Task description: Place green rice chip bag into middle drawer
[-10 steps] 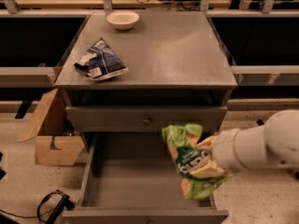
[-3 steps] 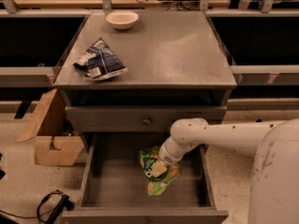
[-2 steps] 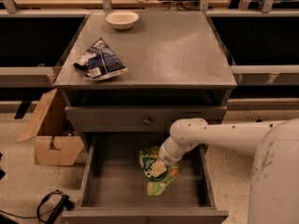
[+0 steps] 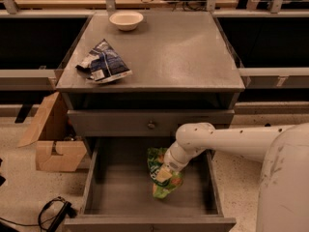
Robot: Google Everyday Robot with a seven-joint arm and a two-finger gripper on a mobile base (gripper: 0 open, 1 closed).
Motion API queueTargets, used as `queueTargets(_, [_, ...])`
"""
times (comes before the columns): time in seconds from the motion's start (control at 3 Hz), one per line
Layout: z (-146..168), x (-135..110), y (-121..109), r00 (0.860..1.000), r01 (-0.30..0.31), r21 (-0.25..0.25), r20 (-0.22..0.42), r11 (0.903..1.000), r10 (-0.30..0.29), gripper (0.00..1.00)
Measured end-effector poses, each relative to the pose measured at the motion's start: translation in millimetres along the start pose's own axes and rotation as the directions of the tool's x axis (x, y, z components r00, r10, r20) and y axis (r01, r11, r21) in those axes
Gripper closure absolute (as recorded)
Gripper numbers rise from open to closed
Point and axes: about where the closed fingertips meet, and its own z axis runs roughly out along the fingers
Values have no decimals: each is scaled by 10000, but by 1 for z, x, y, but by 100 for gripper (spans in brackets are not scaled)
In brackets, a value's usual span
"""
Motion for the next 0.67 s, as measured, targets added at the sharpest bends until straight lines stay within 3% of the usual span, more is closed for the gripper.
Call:
queueTargets(0.33, [0, 0, 0, 10000, 0, 0, 0, 10000, 0, 0])
queueTargets(0.67, [-8, -2, 9, 9999, 140, -130, 14, 9998, -140, 0])
